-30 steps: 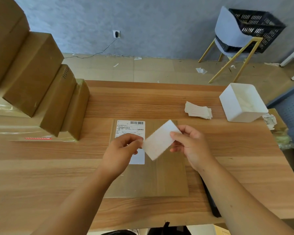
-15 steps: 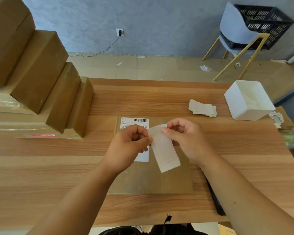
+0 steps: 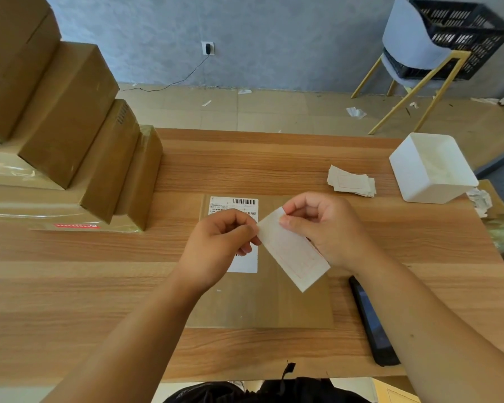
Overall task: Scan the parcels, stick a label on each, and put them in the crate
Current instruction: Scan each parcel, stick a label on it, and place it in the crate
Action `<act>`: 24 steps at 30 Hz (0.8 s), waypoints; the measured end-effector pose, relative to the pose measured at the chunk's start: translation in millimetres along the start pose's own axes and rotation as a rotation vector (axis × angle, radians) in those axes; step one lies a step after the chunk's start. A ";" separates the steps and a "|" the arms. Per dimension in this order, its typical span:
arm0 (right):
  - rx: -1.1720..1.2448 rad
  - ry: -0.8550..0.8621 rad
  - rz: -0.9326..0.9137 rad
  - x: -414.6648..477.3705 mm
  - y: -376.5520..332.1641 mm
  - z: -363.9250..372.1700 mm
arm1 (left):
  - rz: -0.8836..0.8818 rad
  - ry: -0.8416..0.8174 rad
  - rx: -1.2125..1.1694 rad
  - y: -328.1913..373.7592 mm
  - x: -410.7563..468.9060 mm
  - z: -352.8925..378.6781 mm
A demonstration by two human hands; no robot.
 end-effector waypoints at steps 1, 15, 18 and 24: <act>-0.022 0.000 -0.002 -0.1 -0.6 -0.5 | -0.004 -0.005 -0.008 -0.1 -0.7 0.3; -0.105 -0.004 -0.018 0.7 -1.2 -2.6 | 0.005 -0.095 -0.039 4.0 -4.8 8.6; -0.096 0.001 -0.017 1.1 -0.5 -3.1 | 0.007 -0.094 -0.037 5.5 -4.7 9.7; -0.054 0.025 -0.004 0.8 1.4 -5.1 | 0.012 -0.073 -0.066 6.7 -2.9 9.7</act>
Point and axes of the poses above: each hand's wrist, its own x-axis towards the middle knuckle, its own z-axis out of the palm, y = z × x, the point moved 8 cm from there along x, towards the middle knuckle, and after that the axes turned 11 degrees about z, right-handed, at the moved point
